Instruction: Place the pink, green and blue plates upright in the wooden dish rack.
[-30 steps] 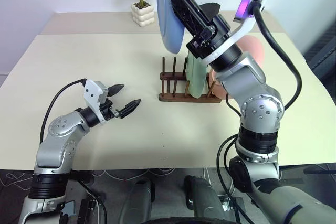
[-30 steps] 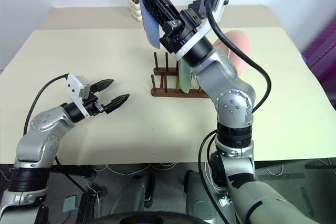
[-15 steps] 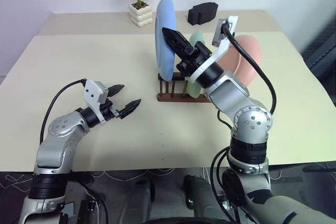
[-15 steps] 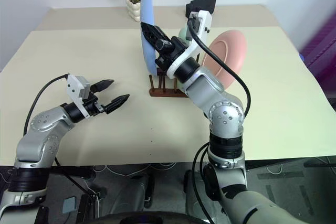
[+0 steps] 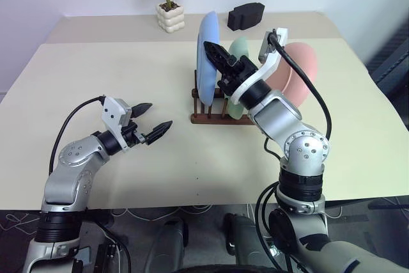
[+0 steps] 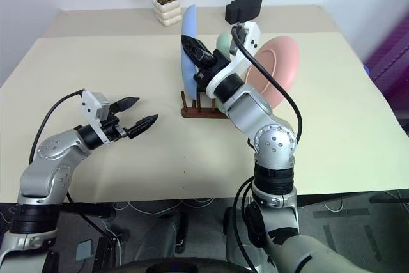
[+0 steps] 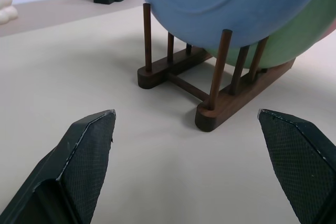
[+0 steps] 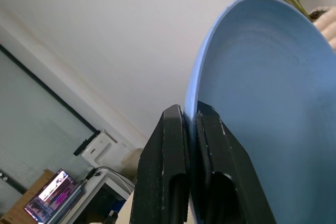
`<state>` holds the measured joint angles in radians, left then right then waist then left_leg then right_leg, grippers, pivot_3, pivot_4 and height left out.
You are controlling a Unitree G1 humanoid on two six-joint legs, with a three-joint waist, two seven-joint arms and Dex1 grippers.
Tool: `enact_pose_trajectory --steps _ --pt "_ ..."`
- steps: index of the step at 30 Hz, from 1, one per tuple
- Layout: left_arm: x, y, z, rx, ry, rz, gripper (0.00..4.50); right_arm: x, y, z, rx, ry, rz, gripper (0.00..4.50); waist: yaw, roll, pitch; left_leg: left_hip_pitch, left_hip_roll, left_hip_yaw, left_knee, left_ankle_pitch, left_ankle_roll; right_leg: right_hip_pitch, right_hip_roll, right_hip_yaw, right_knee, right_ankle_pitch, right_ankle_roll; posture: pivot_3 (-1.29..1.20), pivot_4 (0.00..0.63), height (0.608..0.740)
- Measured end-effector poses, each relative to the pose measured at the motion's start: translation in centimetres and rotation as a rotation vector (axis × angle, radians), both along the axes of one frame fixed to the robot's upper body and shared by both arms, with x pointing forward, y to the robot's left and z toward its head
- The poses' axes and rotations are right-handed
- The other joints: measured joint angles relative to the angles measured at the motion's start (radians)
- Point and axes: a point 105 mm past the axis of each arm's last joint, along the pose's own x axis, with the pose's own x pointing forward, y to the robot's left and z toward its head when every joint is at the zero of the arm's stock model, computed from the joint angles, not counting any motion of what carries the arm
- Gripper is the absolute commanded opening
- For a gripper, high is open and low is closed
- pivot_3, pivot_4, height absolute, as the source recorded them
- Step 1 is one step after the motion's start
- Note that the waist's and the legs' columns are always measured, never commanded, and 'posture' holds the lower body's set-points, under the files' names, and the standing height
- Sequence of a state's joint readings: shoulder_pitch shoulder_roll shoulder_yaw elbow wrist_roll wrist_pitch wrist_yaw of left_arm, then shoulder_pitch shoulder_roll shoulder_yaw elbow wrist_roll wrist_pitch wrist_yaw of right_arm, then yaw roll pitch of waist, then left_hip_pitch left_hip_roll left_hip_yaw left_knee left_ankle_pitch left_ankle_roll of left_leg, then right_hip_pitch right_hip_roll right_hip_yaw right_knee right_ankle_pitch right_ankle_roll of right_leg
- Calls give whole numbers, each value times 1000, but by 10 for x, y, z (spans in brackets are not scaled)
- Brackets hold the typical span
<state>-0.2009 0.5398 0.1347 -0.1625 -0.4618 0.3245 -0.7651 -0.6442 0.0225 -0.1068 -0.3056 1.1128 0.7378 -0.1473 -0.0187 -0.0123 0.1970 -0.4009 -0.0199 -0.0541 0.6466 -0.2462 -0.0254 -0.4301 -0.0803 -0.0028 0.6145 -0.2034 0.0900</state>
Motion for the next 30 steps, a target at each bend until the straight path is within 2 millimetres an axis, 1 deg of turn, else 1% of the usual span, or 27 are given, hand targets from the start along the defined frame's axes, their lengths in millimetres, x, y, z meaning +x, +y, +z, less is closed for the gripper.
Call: enact_pose_trajectory --steps 2,5,6,8,9,14,17,20,22,23,26,28,30 --pt "0 -1 1 0 -3 -2 4500 1 0 -2 -1 10 -4 1030 0 0 0 0 0 0 0 0 0 0 0 0 0 0 0 0 150 739" --pt "-1 -1 1 1 -6 -4 4500 2 0 -2 -2 13 -6 2422 0 0 0 0 0 0 0 0 0 0 0 0 0 0 0 0 150 739" --pt "-1 -1 1 1 -6 -3 4500 2 0 -2 -2 13 -6 3033 0 0 0 0 0 0 0 0 0 0 0 0 0 0 0 0 150 739" --pt "-1 -2 1 1 -6 -4 4500 2 0 -2 -3 12 -6 4106 0 0 0 0 0 0 0 0 0 0 0 0 0 0 0 0 150 739" --pt "-1 -2 1 0 -6 -5 4500 2 0 -2 -3 11 -5 4436 0 0 0 0 0 0 0 0 0 0 0 0 0 0 0 0 150 739" --pt "-1 -2 1 -2 -5 -6 4500 3 -2 -2 -41 -18 -20 4436 0 0 0 0 0 0 0 0 0 0 0 0 0 0 0 0 150 739" --pt "-1 -3 0 -4 -2 -6 4500 2 -6 2 -145 -110 -45 4436 1 0 0 -1 0 0 0 0 0 0 0 0 -1 0 0 0 150 739" --pt "-2 -5 1 -10 -6 -13 4500 -6 -7 18 -278 -269 -61 4436 1 0 0 -2 0 0 0 0 0 -2 0 0 -1 0 0 0 150 739" --pt "-2 -6 1 -13 -6 -17 4500 -12 -11 30 -331 -371 -80 3930 1 0 0 -3 0 0 0 0 0 -2 0 0 -1 0 0 0 150 739" --pt "-3 -7 1 -15 -2 -21 4500 -14 -14 35 -354 -415 -94 3565 1 0 0 -3 0 0 0 0 0 -2 0 0 -1 0 0 0 150 739" --pt "-7 -14 1 -17 6 -57 4500 -18 -31 44 -464 -513 -148 2092 6 0 0 -4 0 0 1 0 0 -2 -1 0 -2 0 0 0 150 739" --pt "-12 -23 -3 -21 29 -105 4500 -16 -56 52 -566 -558 -245 1046 9 0 0 -5 -1 0 2 0 0 -2 -1 -1 -4 -1 -1 0 150 739" --pt "-19 -35 -9 -25 61 -157 4500 -12 -97 60 -685 -572 -411 19 12 0 0 -6 -1 1 2 0 0 -2 -2 0 -5 -1 -1 0 150 739"
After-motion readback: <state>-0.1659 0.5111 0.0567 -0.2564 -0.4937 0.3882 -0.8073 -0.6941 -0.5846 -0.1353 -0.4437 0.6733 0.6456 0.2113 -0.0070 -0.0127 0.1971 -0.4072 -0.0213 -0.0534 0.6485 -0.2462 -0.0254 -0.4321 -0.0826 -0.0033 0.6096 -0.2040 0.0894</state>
